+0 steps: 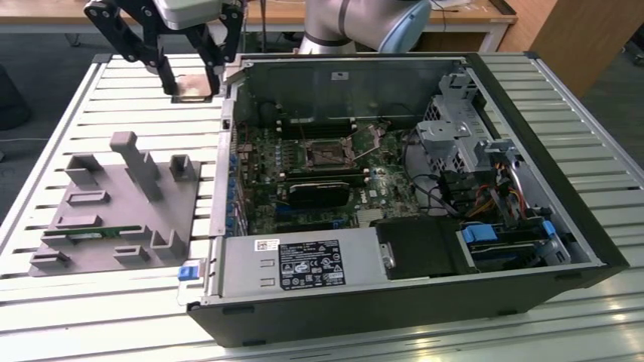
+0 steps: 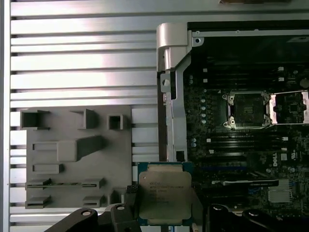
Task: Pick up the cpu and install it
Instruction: 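Pick up the cpu and move it towards the insertion slot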
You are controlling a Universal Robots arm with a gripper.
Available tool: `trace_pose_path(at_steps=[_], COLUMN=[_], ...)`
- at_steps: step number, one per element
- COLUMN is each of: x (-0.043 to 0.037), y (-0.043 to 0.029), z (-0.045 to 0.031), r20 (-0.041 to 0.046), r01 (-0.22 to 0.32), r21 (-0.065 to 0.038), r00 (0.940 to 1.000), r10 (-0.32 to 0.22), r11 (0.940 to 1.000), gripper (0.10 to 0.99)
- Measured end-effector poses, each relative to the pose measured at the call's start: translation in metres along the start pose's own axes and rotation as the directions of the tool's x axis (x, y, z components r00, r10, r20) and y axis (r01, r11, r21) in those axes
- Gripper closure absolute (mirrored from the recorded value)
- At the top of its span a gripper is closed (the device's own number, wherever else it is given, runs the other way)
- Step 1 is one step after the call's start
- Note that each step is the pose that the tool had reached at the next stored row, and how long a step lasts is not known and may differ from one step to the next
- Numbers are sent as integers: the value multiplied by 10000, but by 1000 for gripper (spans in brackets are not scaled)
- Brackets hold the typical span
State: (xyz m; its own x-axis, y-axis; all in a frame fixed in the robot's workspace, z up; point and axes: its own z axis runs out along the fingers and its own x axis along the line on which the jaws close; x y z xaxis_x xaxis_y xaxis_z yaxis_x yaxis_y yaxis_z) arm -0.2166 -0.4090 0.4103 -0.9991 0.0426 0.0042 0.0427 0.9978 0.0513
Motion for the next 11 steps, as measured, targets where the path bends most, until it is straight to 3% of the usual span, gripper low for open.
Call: trace_pose_path(at_steps=[11], x=[-111], y=[5], z=[0], r20=[0], r01=[-1], r21=[0], r00=[10000], r10=[1], r11=[10000], gripper=[557])
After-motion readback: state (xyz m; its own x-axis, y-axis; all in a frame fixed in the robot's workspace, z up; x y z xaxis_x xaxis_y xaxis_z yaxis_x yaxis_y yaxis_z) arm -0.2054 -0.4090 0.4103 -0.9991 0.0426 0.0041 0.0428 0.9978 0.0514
